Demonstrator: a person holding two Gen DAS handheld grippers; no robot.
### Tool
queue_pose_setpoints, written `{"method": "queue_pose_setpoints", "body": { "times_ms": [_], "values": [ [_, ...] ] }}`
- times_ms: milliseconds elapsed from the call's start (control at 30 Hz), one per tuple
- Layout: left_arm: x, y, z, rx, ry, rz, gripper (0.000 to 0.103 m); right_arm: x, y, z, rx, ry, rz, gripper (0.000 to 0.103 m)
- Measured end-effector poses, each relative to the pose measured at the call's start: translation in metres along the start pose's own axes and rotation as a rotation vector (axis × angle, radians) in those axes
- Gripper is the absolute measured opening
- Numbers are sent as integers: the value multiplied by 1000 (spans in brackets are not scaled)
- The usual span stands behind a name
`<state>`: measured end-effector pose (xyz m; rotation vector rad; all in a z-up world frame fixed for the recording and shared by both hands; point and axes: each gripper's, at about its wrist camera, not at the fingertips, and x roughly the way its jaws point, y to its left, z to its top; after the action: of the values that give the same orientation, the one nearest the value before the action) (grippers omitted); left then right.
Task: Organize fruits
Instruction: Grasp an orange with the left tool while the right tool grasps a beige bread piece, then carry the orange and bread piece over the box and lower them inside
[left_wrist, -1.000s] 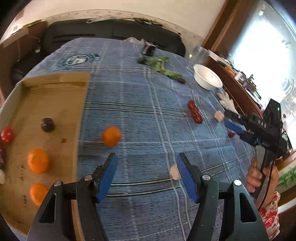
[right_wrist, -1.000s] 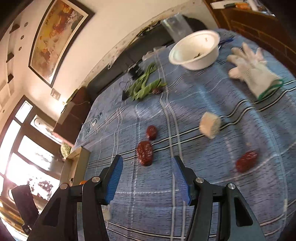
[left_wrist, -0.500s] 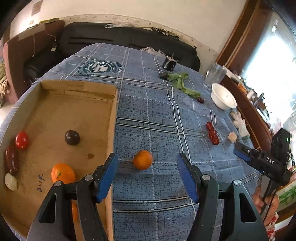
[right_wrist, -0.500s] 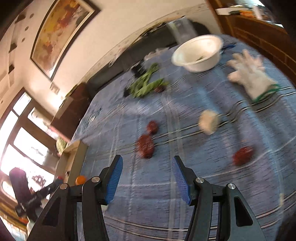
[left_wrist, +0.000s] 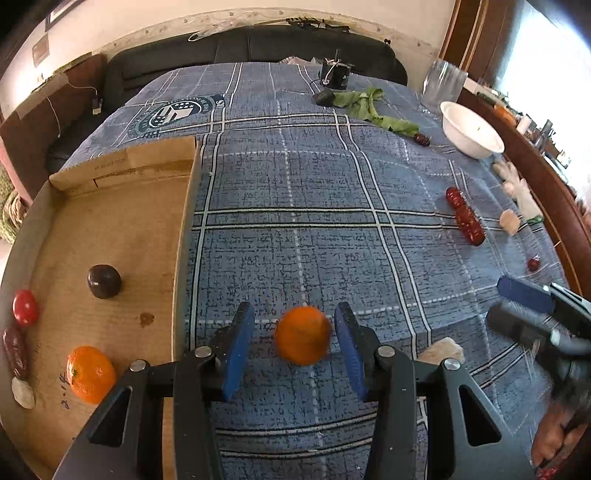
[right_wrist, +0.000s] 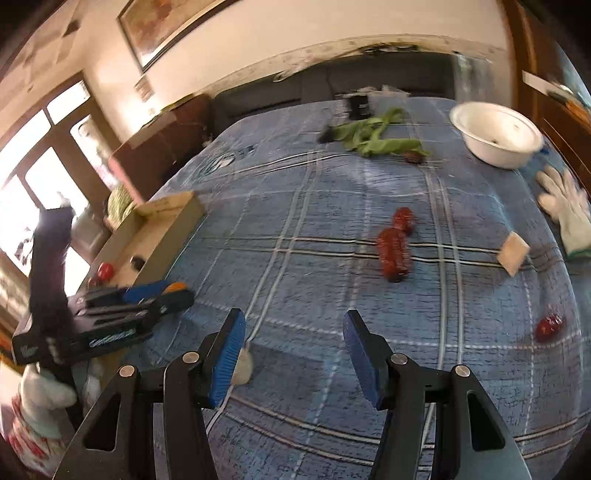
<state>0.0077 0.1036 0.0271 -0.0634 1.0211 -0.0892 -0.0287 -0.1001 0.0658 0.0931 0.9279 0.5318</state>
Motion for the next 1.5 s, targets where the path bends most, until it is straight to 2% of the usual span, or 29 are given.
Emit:
{"method": "queue_pose_setpoints", "body": {
  "times_ms": [100,233,333,400,467,600,833,1033,1233,1333,1500],
  "values": [
    [1,-2,-1,7,-1,8,42,14,19,-6,-54,44,7,61],
    [-1,-4,-4,26,-20,23,27,29,30,-11,-79,74,16,59],
    [-3,-7,-6,36,-30,33,26,34,39,-12,-102,80,4,55],
    [-4,-6,-7,30,-35,25,26,36,43,-13,-110,87,16,47],
    [-6,-5,-9,20,-40,17,26,38,50,-15,-133,96,13,32],
    [-16,0,-13,-1,-57,-2,26,38,59,-21,-165,91,-21,30],
    [-54,18,-22,-53,-124,-41,26,23,62,-22,-147,59,-33,30],
    [-86,66,-32,-161,-183,-10,27,6,78,-16,-158,22,-29,30],
    [-106,135,-49,-312,-214,58,27,7,107,-7,-162,14,37,30],
    [-110,166,-62,-375,-211,93,27,16,128,-1,-175,22,77,30],
    [-102,187,-75,-406,-184,106,27,37,167,11,-213,41,124,30]
  ]
}}
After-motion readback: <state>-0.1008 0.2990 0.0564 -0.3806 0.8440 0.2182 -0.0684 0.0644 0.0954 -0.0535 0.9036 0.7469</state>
